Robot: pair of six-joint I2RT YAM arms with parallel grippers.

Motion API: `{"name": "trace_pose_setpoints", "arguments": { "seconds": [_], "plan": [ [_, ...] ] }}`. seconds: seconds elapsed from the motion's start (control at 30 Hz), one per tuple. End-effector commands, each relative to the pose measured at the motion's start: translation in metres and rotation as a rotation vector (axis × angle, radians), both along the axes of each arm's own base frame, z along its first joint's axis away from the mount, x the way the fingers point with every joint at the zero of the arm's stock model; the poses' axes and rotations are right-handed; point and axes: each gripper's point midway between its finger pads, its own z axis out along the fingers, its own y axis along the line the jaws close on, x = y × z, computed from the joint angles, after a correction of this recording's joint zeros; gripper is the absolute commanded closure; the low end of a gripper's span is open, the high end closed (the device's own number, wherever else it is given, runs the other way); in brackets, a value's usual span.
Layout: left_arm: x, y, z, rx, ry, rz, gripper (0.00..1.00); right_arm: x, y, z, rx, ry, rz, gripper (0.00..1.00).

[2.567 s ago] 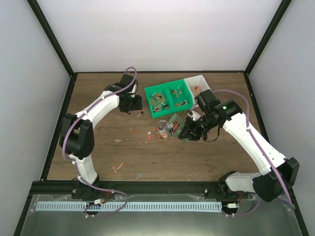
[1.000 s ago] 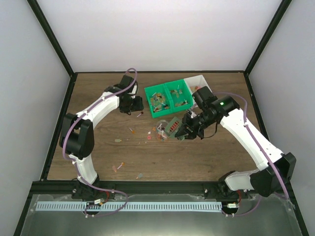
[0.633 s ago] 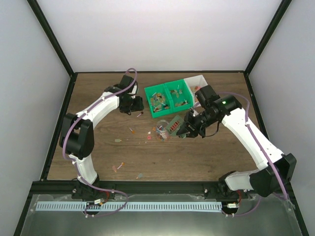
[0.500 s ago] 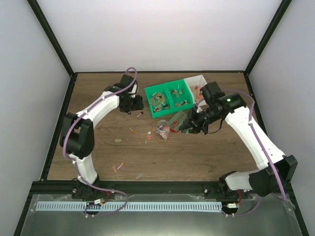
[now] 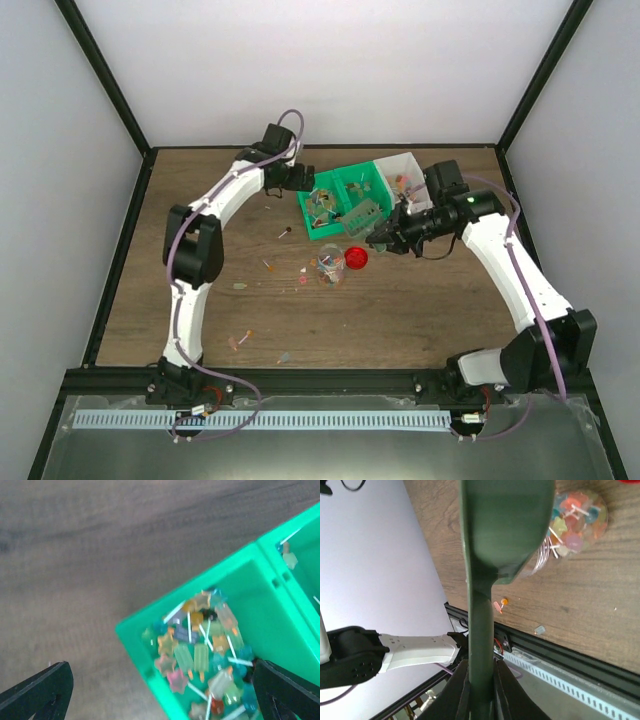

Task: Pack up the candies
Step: Adjust the storage box at the center of the board.

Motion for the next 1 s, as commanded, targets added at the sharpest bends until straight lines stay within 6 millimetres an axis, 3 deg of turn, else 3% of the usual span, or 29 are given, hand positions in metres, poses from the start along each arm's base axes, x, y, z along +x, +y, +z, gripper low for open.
{"name": "trace_pose_setpoints", "arguments": {
  "seconds": [0.0,0.17,0.37,0.57,0.73,0.97],
  "plan": [
    [0.038,-0.013,0.007,0.061,-0.144,-0.154,0.00,0.024,0.002,-0.001,0.052,-0.099,0.067,0.99],
    [0.056,-0.028,-0.003,0.124,-0.224,-0.327,0.03,0.047,-0.015,-0.011,0.078,-0.116,0.086,0.99],
    [0.063,-0.027,-0.025,0.154,-0.230,-0.395,0.11,0.066,-0.037,-0.030,0.077,-0.092,0.089,0.99],
    [0.073,-0.027,-0.037,0.170,-0.246,-0.385,0.26,0.073,-0.033,-0.046,0.118,-0.057,0.092,0.99],
    [0.078,-0.030,-0.032,0.137,-0.254,-0.340,0.50,0.084,-0.035,-0.035,0.095,-0.121,0.097,0.99],
    [0.060,-0.041,-0.025,0.133,-0.236,-0.385,0.52,0.077,-0.036,-0.044,0.086,-0.113,0.086,0.99]
  ]
}}
